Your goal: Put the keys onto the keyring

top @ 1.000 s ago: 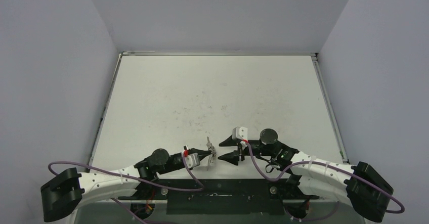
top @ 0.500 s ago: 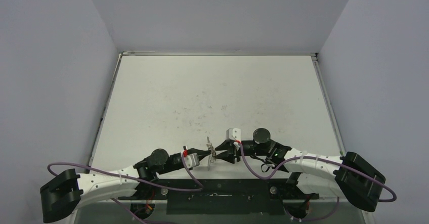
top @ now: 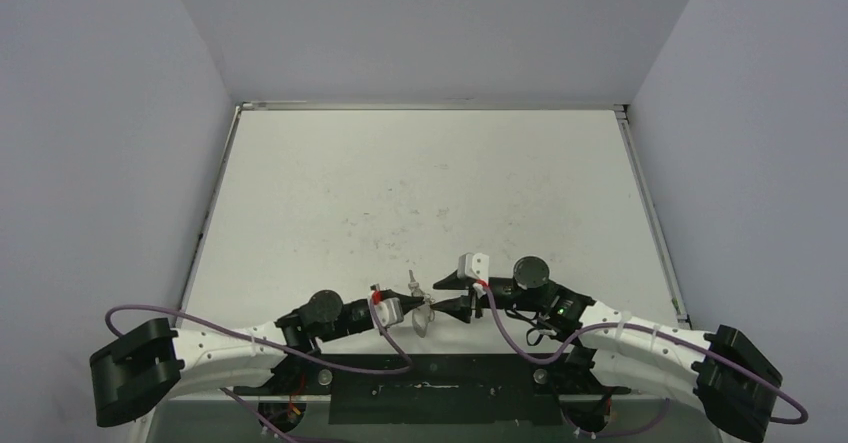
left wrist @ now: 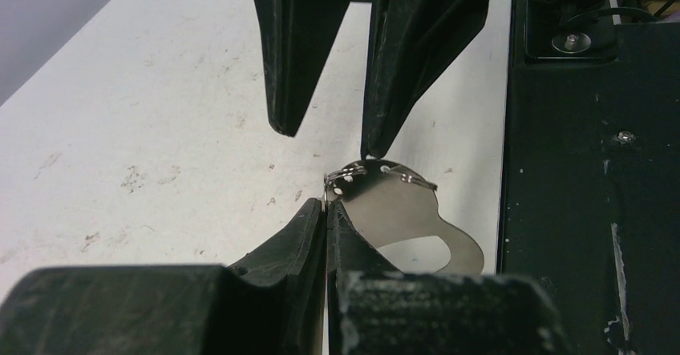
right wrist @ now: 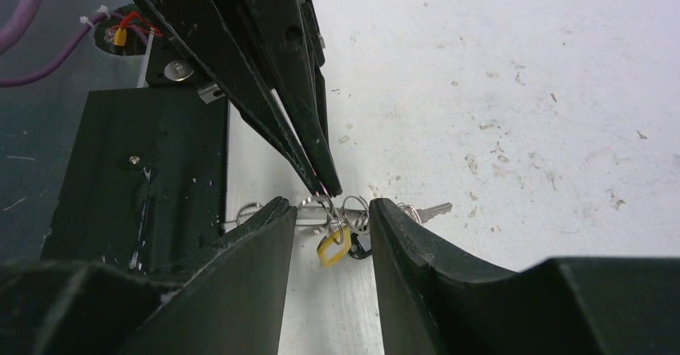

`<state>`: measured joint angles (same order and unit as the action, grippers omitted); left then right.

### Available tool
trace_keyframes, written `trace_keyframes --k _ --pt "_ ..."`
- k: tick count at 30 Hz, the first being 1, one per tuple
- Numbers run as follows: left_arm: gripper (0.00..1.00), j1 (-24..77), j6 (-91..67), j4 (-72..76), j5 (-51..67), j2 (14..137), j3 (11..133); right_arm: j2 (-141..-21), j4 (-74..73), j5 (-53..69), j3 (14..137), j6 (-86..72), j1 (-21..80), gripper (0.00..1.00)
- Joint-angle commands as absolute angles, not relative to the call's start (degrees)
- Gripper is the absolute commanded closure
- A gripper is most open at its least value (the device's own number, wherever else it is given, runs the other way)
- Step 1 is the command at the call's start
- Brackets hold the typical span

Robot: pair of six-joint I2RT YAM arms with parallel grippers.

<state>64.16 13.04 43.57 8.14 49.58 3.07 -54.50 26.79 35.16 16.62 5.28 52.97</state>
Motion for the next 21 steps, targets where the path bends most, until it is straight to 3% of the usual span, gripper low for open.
trace_keyframes --k 1,11,21 --pt "1.0 64.5 11.1 48.5 8.6 56.3 5.0 -49.3 24.9 34.0 16.0 4.8 52.7 0.59" --pt "1.0 64.5 10.8 57.3 10.9 71.9 8.5 -39.6 15.7 32.0 14.2 5.0 51.7 0.58" --pt "1.0 64.6 6.9 68.4 12.8 85.5 10.7 -38.2 11.9 30.2 14.0 5.0 50.9 0.61"
